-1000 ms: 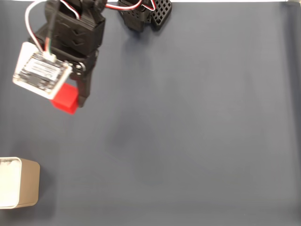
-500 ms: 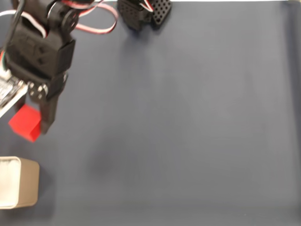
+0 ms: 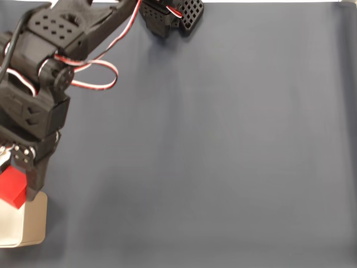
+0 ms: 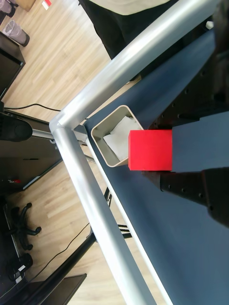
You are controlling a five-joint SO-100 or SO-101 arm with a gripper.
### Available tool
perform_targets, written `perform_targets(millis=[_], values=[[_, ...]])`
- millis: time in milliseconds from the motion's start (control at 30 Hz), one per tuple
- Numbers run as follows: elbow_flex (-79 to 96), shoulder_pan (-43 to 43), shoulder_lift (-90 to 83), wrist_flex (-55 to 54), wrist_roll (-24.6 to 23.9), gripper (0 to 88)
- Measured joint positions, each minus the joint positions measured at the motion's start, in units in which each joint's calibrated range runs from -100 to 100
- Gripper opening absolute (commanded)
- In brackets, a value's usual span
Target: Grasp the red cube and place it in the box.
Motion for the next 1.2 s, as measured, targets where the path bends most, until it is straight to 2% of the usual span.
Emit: perform_targets(millis=[400,800,1200], values=[[-13.11,0.67,11.72,-3.66,-0.83,0.0],[-16.27,3.41,16.67,-10.02,-1.07,0.0],[-16.91,4.15,18.76,-10.42,-1.22,0.0]])
